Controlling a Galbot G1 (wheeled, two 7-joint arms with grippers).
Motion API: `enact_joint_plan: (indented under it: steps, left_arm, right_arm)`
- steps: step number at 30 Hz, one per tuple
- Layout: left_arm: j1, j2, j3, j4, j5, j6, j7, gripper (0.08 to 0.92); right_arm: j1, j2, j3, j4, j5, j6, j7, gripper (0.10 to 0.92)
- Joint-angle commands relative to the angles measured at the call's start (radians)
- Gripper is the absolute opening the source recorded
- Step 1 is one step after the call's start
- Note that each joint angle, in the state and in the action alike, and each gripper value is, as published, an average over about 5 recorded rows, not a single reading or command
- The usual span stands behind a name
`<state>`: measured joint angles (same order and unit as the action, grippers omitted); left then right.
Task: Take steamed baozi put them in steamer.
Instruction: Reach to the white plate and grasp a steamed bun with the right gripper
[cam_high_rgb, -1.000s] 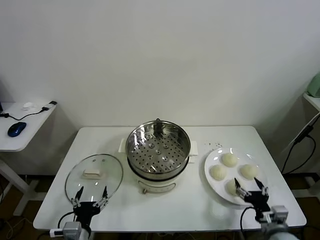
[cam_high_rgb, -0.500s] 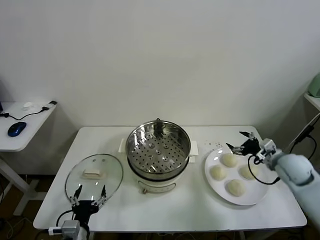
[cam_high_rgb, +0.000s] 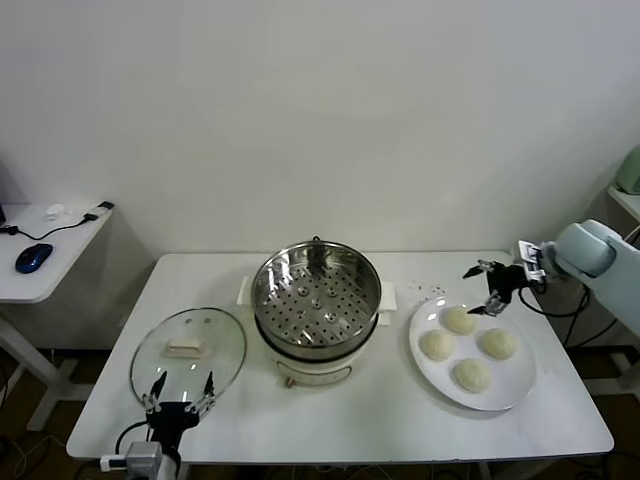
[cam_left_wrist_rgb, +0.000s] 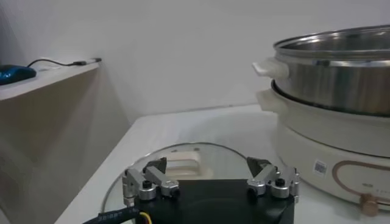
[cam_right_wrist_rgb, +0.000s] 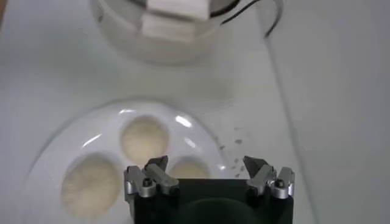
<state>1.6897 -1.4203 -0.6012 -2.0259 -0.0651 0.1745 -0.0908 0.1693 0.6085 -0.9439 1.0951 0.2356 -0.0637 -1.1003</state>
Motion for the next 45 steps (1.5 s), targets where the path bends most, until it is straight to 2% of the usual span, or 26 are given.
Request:
enact_joint_plan:
  steps: [1, 10, 29, 45]
  left_arm:
    - [0.0, -0.009, -0.001, 0.013, 0.002, -0.01, 0.0, 0.823]
    - [0.002, -0.023, -0.001, 0.019, 0.003, -0.016, 0.0, 0.823]
    - [0.011, -0.02, 0.01, 0.023, 0.014, -0.023, -0.003, 0.823]
    - [0.026, -0.038, 0.033, 0.009, 0.04, -0.021, -0.008, 0.823]
  right_arm:
    - [0.199, 0.171, -0.368, -0.205, 0.027, -0.038, -0.046, 0.823]
    - [0.096, 0.305, -0.294, -0.341, -0.053, -0.078, 0.01, 0.823]
    - [-0.004, 0.332, -0.188, -0.377, -0.074, -0.104, 0.052, 0.819]
    - [0.054, 0.295, -0.245, -0.287, -0.063, -0.106, 0.038, 0.687]
